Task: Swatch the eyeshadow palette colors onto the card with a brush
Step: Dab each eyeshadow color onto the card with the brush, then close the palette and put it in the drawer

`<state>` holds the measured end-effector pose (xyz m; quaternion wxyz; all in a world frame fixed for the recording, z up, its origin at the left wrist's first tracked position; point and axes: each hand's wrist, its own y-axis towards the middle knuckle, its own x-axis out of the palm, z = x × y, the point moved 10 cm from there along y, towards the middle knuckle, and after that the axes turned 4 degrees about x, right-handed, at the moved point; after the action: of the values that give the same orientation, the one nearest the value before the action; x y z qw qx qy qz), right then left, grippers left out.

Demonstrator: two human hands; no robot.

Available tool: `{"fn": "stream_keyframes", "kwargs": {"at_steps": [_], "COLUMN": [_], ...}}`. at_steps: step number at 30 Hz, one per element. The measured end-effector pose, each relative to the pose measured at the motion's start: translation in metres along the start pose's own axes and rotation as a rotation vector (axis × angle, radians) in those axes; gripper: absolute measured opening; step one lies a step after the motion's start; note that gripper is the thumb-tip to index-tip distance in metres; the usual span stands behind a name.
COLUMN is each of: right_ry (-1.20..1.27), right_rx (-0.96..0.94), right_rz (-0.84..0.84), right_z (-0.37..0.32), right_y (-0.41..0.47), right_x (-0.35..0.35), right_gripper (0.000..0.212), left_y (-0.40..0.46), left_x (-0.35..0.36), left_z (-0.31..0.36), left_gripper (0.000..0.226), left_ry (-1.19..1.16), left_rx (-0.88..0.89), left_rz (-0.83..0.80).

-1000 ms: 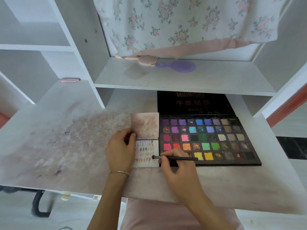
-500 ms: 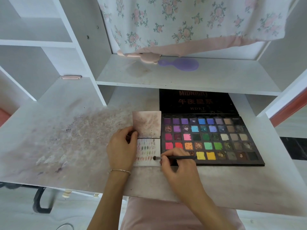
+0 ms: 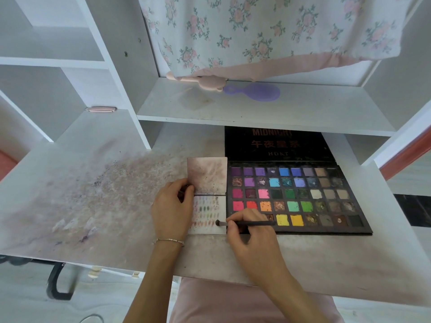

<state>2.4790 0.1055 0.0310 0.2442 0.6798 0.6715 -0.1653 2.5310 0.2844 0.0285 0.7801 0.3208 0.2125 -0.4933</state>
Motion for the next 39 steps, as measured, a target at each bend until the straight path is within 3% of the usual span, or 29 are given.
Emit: {"fn": "stream_keyframes", "kwargs": {"at_steps": [15, 20, 24, 28, 31, 34, 37, 39], "right_ry": [0.002, 0.320, 0.503, 0.555, 0.526, 0.500, 0.416, 0.344], "right_rx": [-0.018, 0.034, 0.082, 0.132, 0.154, 0.208, 0.238, 0.218], "right_rz": [0.009, 0.124, 0.229, 0.288, 0.301, 0.297, 0.213, 0.134], "right_z": [-0.001, 0.005, 0.015, 0.023, 0.025, 0.032, 0.034, 0.029], "right_y": [-0.001, -0.002, -0.004, -0.005, -0.005, -0.001, 0.009, 0.016], "right_x": [-0.001, -0.019, -0.031, -0.039, -0.047, -0.056, -0.056, -0.050], "right_gripper": [0.031, 0.022, 0.029, 0.022, 0.020, 0.027, 0.025, 0.019], "left_y": [0.000, 0.000, -0.002, -0.003, -0.007, -0.012, -0.022, -0.037], "left_x": [0.000, 0.000, -0.002, -0.005, -0.009, -0.012, -0.011, -0.004], "left_z": [0.000, 0.000, 0.004, 0.005, 0.004, 0.017, 0.041, 0.053], "left_gripper": [0.015, 0.015, 0.017, 0.040, 0.057, 0.054, 0.037, 0.041], "left_ry": [0.008, -0.017, -0.144, -0.526, -0.592, -0.511, -0.058, 0.166], "left_rx": [0.005, -0.004, -0.008, -0.062, -0.074, 0.008, 0.293, 0.442], "left_rz": [-0.009, -0.011, -0.038, -0.127, -0.185, -0.288, -0.380, -0.403]}}
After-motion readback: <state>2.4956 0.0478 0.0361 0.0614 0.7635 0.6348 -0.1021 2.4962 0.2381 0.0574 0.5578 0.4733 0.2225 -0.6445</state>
